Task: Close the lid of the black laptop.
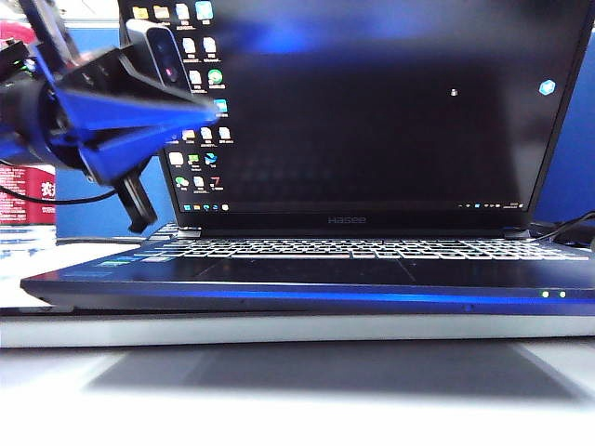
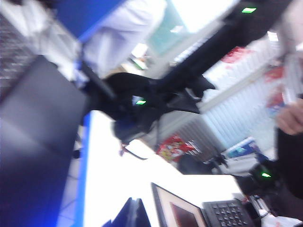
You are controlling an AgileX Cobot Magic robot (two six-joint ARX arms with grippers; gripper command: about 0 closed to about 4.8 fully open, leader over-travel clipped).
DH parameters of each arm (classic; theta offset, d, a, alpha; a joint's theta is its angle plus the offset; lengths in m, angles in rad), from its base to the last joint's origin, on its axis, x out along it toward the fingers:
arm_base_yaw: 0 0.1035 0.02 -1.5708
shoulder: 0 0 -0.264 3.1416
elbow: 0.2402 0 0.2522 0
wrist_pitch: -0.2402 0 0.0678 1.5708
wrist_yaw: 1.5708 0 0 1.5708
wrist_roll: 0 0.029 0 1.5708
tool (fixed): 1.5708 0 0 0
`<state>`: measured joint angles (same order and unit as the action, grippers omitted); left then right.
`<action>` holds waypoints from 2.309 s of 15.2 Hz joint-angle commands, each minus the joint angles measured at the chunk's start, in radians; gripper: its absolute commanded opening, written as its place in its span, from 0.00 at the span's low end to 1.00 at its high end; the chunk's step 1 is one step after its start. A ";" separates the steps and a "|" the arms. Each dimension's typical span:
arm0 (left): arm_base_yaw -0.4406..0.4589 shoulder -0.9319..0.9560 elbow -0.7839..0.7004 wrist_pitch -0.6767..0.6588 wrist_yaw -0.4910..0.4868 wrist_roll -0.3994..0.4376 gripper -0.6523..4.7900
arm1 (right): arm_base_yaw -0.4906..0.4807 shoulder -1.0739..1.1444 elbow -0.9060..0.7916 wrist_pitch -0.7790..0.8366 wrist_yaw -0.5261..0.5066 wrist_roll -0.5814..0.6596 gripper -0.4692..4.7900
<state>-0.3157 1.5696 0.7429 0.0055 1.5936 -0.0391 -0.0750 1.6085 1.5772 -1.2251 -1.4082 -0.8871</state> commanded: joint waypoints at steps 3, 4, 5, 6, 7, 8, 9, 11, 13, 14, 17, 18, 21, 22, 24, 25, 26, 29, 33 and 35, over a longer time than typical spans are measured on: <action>-0.033 -0.075 0.003 -0.035 0.019 0.004 0.11 | 0.002 -0.002 0.004 -0.011 -0.026 0.001 0.08; -0.040 -0.108 0.003 -0.042 0.019 0.001 0.11 | 0.002 -0.002 0.004 -0.011 -0.038 0.001 0.08; -0.043 -0.140 0.003 -0.058 0.018 0.001 0.11 | 0.002 -0.002 0.004 -0.013 -0.038 0.001 0.08; -0.043 -0.161 0.003 -0.071 0.018 0.001 0.11 | 0.002 -0.002 0.004 -0.014 -0.038 0.001 0.08; -0.043 -0.220 0.003 -0.120 0.018 0.002 0.11 | 0.002 -0.003 0.004 -0.022 -0.038 0.001 0.08; -0.044 -0.259 0.003 -0.155 0.014 0.003 0.11 | 0.002 -0.003 0.004 -0.026 -0.043 0.000 0.08; -0.061 -0.312 0.003 -0.212 -0.035 0.006 0.11 | 0.002 -0.003 0.004 -0.027 -0.057 0.000 0.08; -0.095 -0.368 0.002 -0.306 -0.094 0.024 0.11 | 0.002 -0.006 0.004 -0.029 -0.057 0.001 0.08; -0.187 -0.425 0.002 -0.558 -0.272 0.105 0.11 | 0.001 -0.019 0.004 -0.035 -0.057 0.000 0.08; -0.223 -0.442 0.002 -0.679 -0.370 0.152 0.11 | 0.001 -0.028 0.004 -0.034 -0.058 0.000 0.08; -0.300 -0.463 0.002 -0.911 -0.763 0.204 0.11 | 0.002 -0.039 0.004 -0.034 -0.069 0.000 0.08; -0.300 -0.463 0.002 -0.914 -0.835 0.205 0.11 | 0.002 -0.039 0.004 -0.035 -0.069 0.001 0.08; -0.300 -0.463 0.002 -0.758 -0.936 0.182 0.11 | 0.021 -0.039 0.004 -0.037 -0.064 0.001 0.08; -0.300 -0.462 0.001 -0.666 -0.937 0.153 0.11 | 0.040 -0.039 0.004 -0.032 -0.054 0.002 0.08; -0.310 -0.450 0.001 -0.571 -0.926 0.137 0.11 | 0.078 -0.038 0.004 0.010 -0.048 0.055 0.08; -0.331 -0.430 0.001 -0.579 -0.924 0.148 0.11 | 0.103 -0.038 0.004 0.075 -0.027 0.129 0.08; -0.368 -0.399 0.001 -0.604 -0.926 0.168 0.11 | 0.119 -0.038 0.004 0.145 -0.003 0.203 0.08; -0.474 -0.297 0.001 -0.590 -0.993 0.180 0.11 | 0.128 -0.038 0.004 0.323 0.029 0.385 0.08; -0.512 -0.280 0.001 -0.440 -1.067 0.113 0.11 | 0.151 -0.038 0.004 0.393 0.094 0.485 0.08; -0.518 -0.277 0.001 -0.381 -1.096 0.106 0.11 | 0.190 -0.037 0.004 0.453 0.143 0.561 0.08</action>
<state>-0.8280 1.2926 0.7418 -0.4065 0.5171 0.0723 0.1032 1.5749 1.5764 -0.8146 -1.2892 -0.3710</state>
